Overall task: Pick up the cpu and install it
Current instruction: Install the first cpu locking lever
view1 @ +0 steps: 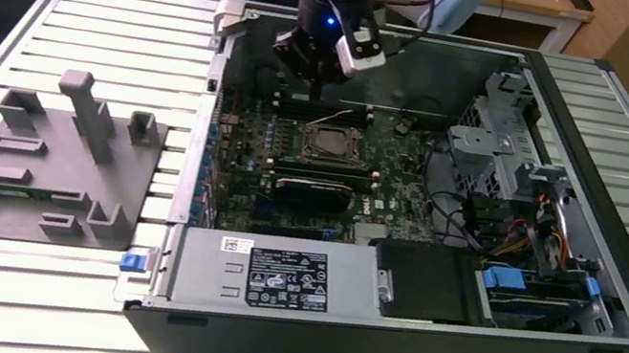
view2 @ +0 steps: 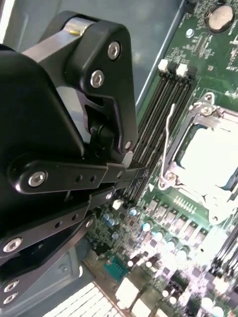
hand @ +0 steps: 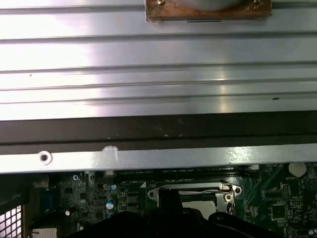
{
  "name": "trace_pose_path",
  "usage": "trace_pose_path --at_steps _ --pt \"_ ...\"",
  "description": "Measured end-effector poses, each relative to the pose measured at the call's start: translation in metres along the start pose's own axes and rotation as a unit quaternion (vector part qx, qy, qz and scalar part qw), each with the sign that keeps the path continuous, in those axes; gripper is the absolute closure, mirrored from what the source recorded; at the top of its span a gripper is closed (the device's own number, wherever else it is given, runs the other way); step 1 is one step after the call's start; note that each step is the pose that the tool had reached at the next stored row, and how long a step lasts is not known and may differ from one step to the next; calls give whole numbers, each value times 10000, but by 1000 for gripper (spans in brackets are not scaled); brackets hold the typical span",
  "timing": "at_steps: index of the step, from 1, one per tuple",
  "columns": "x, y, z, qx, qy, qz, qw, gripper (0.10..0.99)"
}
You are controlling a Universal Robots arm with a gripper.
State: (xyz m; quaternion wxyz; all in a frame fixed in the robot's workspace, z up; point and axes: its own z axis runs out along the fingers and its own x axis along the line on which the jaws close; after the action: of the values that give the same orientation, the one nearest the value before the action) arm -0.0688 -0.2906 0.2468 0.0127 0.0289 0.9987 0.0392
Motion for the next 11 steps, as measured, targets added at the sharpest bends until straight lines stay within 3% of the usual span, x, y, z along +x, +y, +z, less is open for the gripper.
trace_pose_path --at_steps 6,11 --pt "-137 4 46 -1 0 -3 10000 980" --pt "-156 0 118 0 0 -4 10000 980"
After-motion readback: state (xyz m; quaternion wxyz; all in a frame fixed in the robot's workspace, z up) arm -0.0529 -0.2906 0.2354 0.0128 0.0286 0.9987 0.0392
